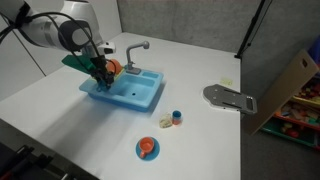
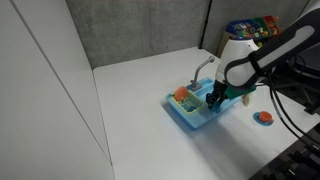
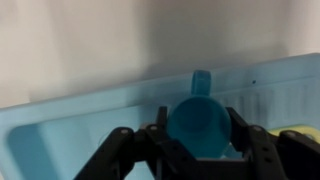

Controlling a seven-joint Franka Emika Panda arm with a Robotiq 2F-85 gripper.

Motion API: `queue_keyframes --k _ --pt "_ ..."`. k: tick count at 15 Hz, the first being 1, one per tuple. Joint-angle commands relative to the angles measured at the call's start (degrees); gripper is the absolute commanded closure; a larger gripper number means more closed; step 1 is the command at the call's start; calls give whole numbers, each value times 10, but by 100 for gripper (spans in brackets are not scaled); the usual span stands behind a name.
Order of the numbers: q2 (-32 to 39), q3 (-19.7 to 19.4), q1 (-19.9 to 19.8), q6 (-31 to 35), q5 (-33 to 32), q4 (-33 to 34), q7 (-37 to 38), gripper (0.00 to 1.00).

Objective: Put the cup inside the sink

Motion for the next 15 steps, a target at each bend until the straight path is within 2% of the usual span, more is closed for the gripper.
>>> queue_keyframes --k 1,8,15 --pt "-18 -18 0 -28 -1 13 16 67" --pt "7 -51 -16 -76 -1 81 41 67" --pt "66 -59 -29 -98 -2 155 49 67"
